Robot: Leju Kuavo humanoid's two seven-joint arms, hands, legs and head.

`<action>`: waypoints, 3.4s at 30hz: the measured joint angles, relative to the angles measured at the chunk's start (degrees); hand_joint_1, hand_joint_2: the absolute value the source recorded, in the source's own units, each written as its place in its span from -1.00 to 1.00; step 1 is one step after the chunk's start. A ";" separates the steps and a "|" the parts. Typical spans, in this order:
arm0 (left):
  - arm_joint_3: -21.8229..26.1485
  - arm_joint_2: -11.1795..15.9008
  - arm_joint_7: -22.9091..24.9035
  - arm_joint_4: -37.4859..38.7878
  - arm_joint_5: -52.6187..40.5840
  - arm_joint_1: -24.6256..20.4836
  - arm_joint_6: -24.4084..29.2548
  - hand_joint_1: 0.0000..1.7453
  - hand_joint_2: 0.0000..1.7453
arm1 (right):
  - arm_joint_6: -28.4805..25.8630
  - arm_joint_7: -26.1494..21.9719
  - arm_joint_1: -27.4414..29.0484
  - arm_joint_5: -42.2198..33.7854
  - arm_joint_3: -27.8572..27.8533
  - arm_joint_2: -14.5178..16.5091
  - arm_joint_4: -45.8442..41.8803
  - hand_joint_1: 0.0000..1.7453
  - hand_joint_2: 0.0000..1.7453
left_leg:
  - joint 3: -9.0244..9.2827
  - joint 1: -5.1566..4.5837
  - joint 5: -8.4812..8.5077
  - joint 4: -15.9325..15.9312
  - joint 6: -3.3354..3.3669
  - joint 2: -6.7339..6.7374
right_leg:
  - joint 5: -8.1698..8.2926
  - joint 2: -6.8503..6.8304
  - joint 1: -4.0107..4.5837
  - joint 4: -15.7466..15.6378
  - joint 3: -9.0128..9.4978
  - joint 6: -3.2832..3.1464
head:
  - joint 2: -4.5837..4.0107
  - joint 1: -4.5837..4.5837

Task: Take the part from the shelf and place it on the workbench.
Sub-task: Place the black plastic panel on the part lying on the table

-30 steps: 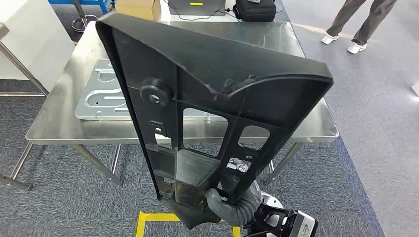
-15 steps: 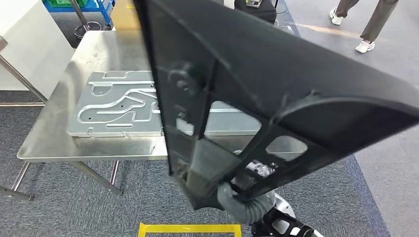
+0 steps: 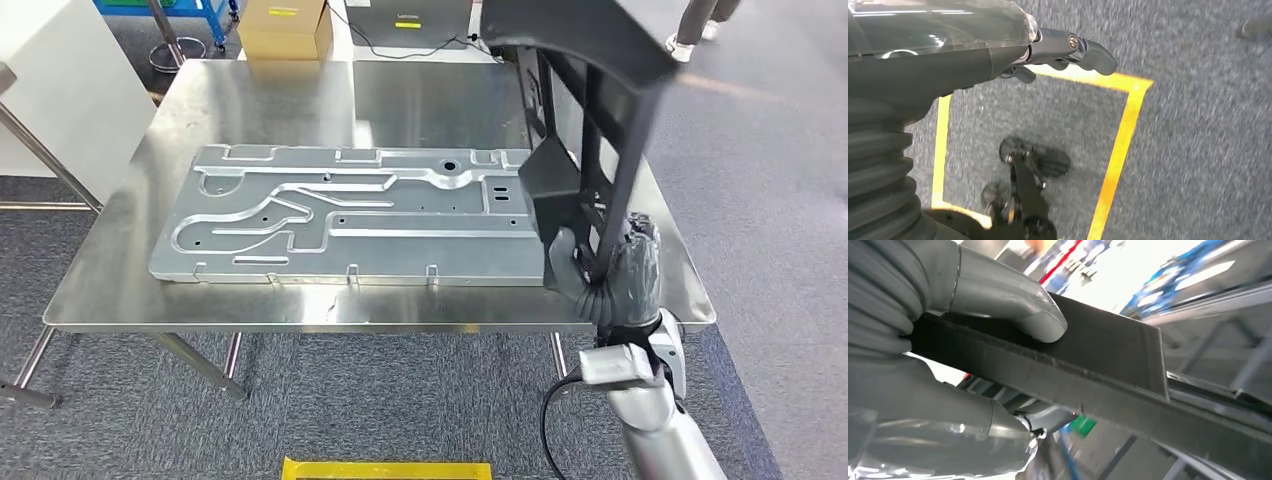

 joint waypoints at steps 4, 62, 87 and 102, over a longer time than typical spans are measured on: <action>0.00 0.01 -0.56 0.01 -0.92 -0.04 -0.44 -1.00 1.00 | -5.15 9.71 -5.74 21.69 -0.26 -1.58 8.90 0.96 1.00 | 0.26 -0.07 -0.21 0.07 -0.12 -0.10 | 5.59 -0.15 -0.29 -4.63 0.82 -0.10 | 0.01 0.01; -0.37 1.34 -7.40 0.22 0.40 -0.05 -6.16 -1.00 -1.00 | -7.91 -6.81 -5.84 -11.70 4.18 -2.19 16.46 -1.00 -1.00 | 0.62 0.00 -0.59 -0.01 0.08 -0.18 | 0.95 -0.34 -0.28 1.87 -2.64 0.60 | 0.01 -0.34; 3.51 -0.37 -9.31 0.22 3.61 0.60 -5.09 -1.00 -1.00 | -12.71 -7.09 27.24 -0.69 -43.41 4.24 13.05 -1.00 -1.00 | 6.23 -0.55 -4.87 -0.75 -1.00 -0.35 | 10.67 -1.03 0.19 -14.34 4.17 -0.64 | 0.01 -0.70; 3.67 -0.90 -10.90 0.24 2.49 1.07 -5.31 -1.00 -1.00 | 7.23 28.74 18.34 11.66 -54.39 7.22 77.15 -1.00 -1.00 | -0.29 -1.05 1.28 -0.10 -0.70 2.11 | 3.26 -2.40 0.32 -15.68 12.69 -0.41 | 0.01 -0.75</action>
